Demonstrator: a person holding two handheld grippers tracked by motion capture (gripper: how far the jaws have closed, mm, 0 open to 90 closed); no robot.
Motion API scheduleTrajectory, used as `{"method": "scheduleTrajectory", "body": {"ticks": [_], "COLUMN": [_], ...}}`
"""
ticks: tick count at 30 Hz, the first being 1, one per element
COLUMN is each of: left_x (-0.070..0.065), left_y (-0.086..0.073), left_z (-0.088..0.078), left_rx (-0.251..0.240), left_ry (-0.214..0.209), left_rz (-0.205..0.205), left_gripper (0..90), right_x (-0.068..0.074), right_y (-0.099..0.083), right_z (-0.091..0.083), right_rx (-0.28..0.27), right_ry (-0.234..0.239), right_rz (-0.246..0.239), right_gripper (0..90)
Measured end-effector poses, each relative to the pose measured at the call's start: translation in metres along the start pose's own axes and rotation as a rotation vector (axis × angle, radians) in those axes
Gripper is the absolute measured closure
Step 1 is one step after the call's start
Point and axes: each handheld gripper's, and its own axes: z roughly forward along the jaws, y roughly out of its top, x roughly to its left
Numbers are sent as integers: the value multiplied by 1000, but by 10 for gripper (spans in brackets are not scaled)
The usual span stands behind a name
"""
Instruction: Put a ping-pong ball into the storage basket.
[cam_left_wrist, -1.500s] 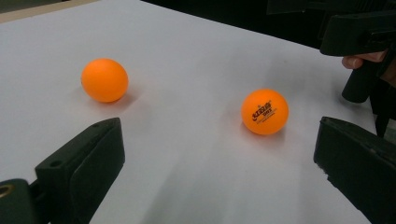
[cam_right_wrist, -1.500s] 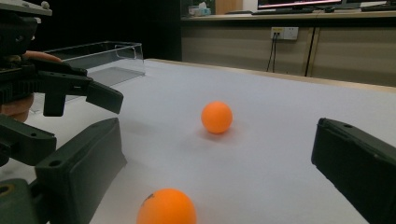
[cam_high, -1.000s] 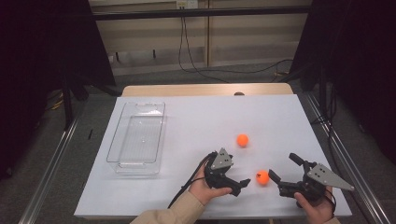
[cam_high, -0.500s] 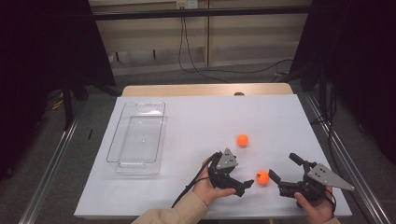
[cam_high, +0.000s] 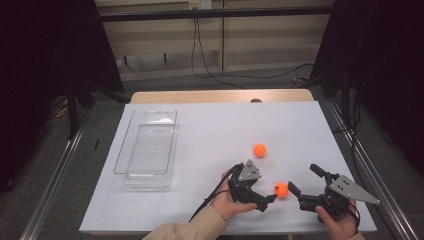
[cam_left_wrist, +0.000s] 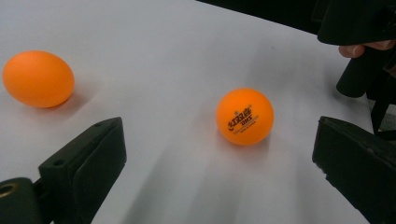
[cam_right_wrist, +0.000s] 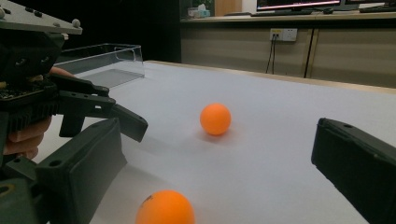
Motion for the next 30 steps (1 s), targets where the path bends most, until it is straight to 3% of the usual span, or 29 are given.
{"method": "scheduleTrajectory", "body": {"ticks": [8, 30], "left_x": [0, -3], "left_y": [2, 7], "left_z": [7, 25], "left_rx": [7, 78], "left_ry": [-17, -45], "left_rz": [-22, -20], "left_gripper": [38, 84], "right_x": [0, -1], "right_y": [0, 0], "right_z": [0, 0], "right_rx": [0, -2], "right_ry": [0, 2], "right_rz": [1, 6], "right_gripper": [15, 15]}}
